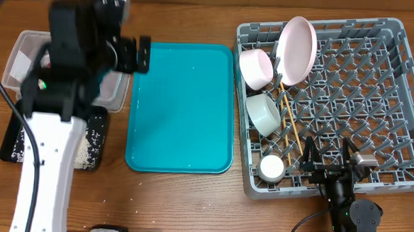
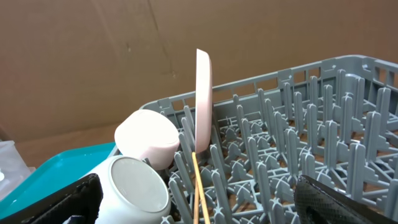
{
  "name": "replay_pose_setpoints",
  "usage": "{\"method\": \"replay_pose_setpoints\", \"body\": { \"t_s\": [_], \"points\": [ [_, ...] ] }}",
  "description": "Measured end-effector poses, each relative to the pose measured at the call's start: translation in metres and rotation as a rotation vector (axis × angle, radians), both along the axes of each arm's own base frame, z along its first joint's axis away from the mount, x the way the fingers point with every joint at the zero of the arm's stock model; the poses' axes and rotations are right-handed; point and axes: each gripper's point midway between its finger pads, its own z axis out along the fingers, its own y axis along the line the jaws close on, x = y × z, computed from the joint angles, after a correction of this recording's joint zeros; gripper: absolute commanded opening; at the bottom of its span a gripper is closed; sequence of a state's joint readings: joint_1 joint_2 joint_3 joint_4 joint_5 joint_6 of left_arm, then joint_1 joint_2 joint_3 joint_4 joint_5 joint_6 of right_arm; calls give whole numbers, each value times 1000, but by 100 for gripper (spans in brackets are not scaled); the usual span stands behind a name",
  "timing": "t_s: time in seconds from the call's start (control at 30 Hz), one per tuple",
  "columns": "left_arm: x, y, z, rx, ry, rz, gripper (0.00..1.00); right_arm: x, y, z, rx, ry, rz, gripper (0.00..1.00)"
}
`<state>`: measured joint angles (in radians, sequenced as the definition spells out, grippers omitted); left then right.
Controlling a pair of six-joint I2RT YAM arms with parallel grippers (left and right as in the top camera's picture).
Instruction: Sort waste into correct bins and load items into the dishwasher
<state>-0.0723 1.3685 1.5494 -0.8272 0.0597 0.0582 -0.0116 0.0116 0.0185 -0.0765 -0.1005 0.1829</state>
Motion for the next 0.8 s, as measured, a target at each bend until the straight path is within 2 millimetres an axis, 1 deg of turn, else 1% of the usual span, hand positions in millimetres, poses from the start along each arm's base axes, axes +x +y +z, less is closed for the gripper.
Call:
{"method": "replay_pose_setpoints", "body": {
  "t_s": [0.07,0.1,0.13,0.17,0.2,0.27,0.4,0.43,0.47,0.57,0.8],
  "points": [
    [-8,1,-11,-4,-47,0,100,0,0,0,0,-1,0,100],
    [-22,1,-24,-6,-72,0,100,0,0,0,0,0,1,100],
    [-27,1,-26,-10,-109,-3,100,0,0,0,0,-1,0,100],
    [-35,2,-32,-16,-176,-4,100,0,0,0,0,1,1,100],
    [-43,2,-41,-17,-189,-6,100,0,0,0,0,-1,0,100],
    [-67,3,-72,-25,-264,-9,100,0,0,0,0,-2,0,100],
    [-99,10,-106,-28,-353,5,100,0,0,0,0,-1,0,100],
    [-104,11,-107,-28,-375,10,100,0,0,0,0,-2,0,100],
    [-114,14,-115,-29,-413,18,100,0,0,0,0,0,0,100],
    [-129,16,-129,-31,-474,21,100,0,0,0,0,-1,1,100],
    [-144,17,-146,-37,-594,22,100,0,0,0,0,-1,1,100]
  ]
}}
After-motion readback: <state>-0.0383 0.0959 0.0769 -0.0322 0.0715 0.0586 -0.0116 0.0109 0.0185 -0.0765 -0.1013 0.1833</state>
